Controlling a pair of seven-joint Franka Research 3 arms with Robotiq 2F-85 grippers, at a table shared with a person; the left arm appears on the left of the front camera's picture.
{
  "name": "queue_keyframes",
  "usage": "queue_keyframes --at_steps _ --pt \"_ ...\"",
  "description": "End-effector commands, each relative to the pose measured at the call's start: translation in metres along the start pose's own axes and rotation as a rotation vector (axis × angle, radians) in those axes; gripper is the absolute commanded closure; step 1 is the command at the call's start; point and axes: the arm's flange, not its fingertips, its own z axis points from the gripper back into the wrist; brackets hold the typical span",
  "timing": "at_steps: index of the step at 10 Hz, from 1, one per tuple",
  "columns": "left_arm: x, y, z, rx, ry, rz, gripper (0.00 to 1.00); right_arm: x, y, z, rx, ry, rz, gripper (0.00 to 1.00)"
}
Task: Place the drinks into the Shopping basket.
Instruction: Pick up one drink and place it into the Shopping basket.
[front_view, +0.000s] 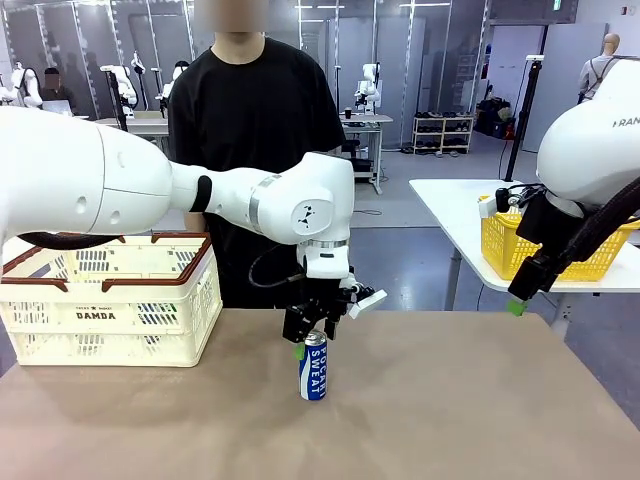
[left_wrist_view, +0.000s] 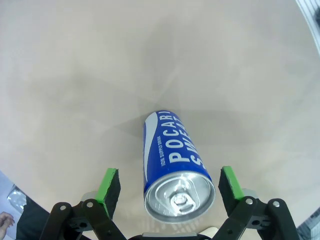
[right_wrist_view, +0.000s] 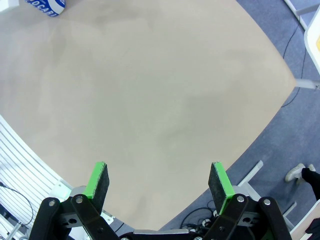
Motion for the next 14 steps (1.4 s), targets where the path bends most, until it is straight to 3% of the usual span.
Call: queue_keyframes --at_steps 1,6,14 --pt "0.002 0.005 -0.004 -0.021 -0.022 0.022 0.0 -0.002 -0.002 0.001 0.0 0.002 0.015 0.0" --pt "0.003 0.003 -0.011 -0.034 -0.022 0.024 0.0 -0.002 -0.002 0.001 0.0 0.002 0.015 0.0" --pt "0.007 -0.01 -0.006 -0.011 -0.058 0.016 0.77 -0.002 -0.002 0.001 0.0 0.002 0.015 0.0"
